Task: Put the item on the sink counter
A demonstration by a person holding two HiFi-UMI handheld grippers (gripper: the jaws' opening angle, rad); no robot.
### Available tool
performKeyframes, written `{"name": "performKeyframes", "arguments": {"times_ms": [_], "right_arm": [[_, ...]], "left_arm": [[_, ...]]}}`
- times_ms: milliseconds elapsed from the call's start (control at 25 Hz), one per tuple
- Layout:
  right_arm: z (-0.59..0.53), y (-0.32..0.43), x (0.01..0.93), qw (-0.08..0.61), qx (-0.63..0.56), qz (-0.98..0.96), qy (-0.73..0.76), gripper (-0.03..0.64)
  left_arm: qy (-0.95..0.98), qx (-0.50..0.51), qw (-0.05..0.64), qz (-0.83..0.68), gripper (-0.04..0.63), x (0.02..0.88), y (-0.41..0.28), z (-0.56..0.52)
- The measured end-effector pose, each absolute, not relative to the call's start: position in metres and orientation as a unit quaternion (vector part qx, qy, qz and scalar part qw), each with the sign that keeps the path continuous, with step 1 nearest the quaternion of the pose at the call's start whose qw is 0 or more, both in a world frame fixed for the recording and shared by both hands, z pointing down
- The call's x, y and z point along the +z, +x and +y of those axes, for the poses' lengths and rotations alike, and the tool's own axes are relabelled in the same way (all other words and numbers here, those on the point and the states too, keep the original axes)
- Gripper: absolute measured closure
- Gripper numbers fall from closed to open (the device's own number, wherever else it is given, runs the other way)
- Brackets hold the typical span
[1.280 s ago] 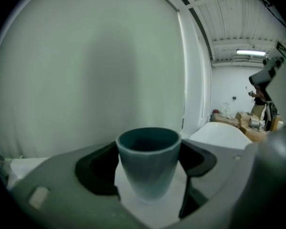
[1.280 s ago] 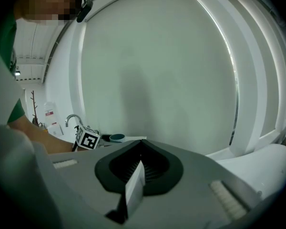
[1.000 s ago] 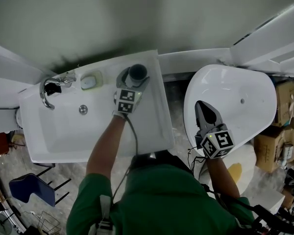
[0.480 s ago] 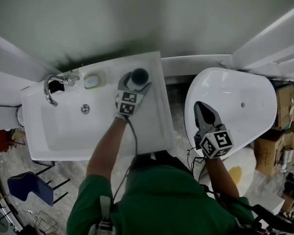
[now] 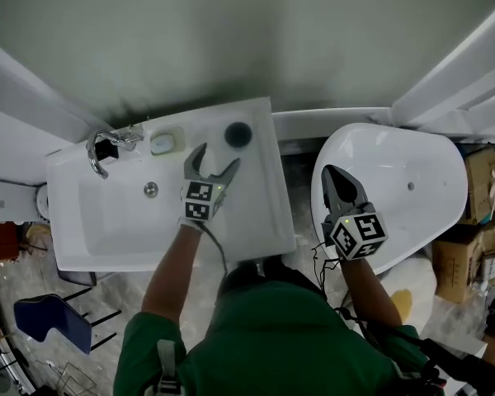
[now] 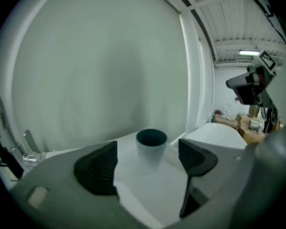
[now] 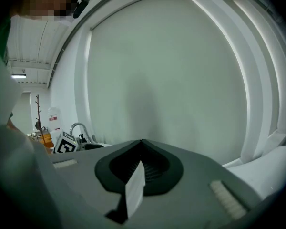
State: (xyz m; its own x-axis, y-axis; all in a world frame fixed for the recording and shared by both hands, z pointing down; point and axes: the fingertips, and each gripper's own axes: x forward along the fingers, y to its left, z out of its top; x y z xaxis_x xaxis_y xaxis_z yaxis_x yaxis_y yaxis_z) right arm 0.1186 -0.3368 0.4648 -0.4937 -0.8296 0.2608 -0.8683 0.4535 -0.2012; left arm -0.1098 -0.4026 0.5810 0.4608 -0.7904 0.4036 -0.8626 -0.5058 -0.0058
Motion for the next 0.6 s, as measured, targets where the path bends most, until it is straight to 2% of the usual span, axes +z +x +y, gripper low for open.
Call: {"name": "performKeyframes", "arguments": {"times_ms": [80, 200, 440, 600], "right_arm": [[-0.338, 0.116, 0.456, 0.054, 0.147, -0.852, 0.500, 0.618], [-0.340, 0.111, 0.441, 0.043, 0.133, -0.855, 0.499, 0.618], [-0.345, 0.095, 0.408, 0.026, 0.102, -0.867, 0.488, 0.618], [-0.341, 0.087, 0.379, 0.004, 0.079, -0.872, 0.482, 0.618]], "left_arm": [[0.846, 0.159, 0.091, -0.501, 0.217, 0.557, -0.119, -0.391], [0.840, 0.126, 0.079, -0.522, 0.300, 0.516, -0.129, -0.376], [0.830, 0.058, 0.026, -0.554, 0.539, 0.426, -0.134, -0.357], [0.822, 0.017, -0.002, -0.569, 0.595, 0.373, -0.133, -0.340]]}}
